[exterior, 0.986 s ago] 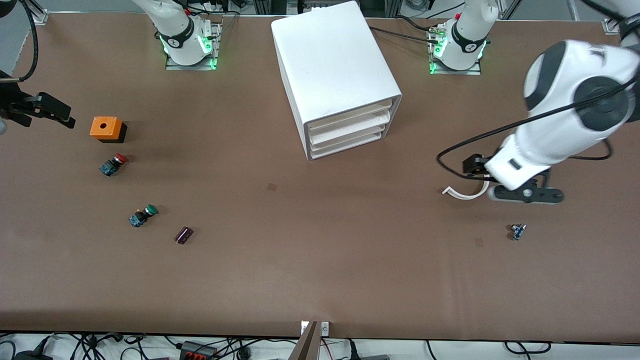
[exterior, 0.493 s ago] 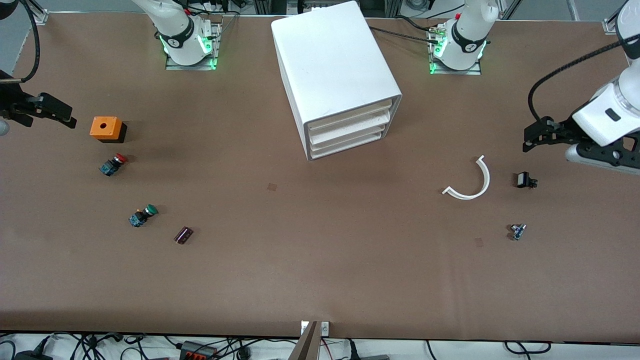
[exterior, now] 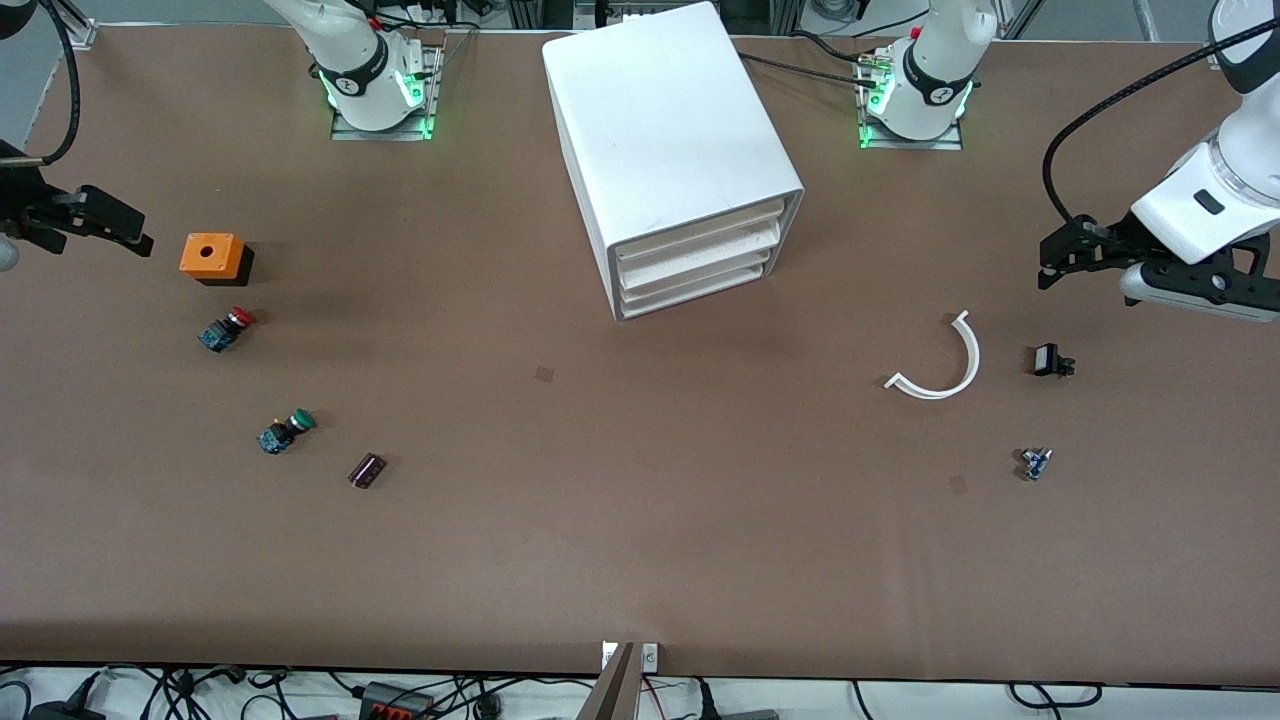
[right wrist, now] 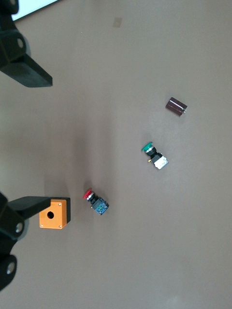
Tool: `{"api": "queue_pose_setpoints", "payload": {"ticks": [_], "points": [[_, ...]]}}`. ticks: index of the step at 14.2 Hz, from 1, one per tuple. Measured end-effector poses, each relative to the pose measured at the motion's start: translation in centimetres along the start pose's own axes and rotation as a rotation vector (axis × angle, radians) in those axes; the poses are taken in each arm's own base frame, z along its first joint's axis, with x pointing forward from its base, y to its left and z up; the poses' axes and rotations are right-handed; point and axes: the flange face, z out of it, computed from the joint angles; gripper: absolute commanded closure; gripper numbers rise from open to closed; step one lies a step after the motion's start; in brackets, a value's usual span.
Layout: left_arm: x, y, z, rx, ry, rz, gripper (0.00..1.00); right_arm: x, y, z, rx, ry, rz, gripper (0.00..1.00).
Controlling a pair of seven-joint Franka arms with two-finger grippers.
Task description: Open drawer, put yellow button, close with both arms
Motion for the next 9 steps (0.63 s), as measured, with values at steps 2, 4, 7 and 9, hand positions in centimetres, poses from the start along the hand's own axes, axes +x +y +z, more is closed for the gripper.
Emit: {"api": "queue_pose_setpoints", "payload": {"ticks": [2, 4, 7, 9], "points": [[-0.28, 0.12, 0.0, 0.0, -0.005, 0.001, 0.0, 0.0, 0.0, 0.03, 0.0, -0.001, 0.0, 0.0], [-0.59, 0.17, 0.06, -0.002, -0.02, 0.001, 0.0, -0.01, 0.01, 0.08, 0.0, -0.002, -0.001, 0.0], [-0.72, 0.16, 0.01, -0.002, -0.025, 0.001, 0.0, -0.02, 0.01, 0.13, 0.0, -0.003, -0.001, 0.0], [-0.72, 0.16, 0.02, -0.003, -0.025, 0.0, 0.0, -0.02, 0.01, 0.13, 0.0, -0.003, -0.001, 0.0]]}}
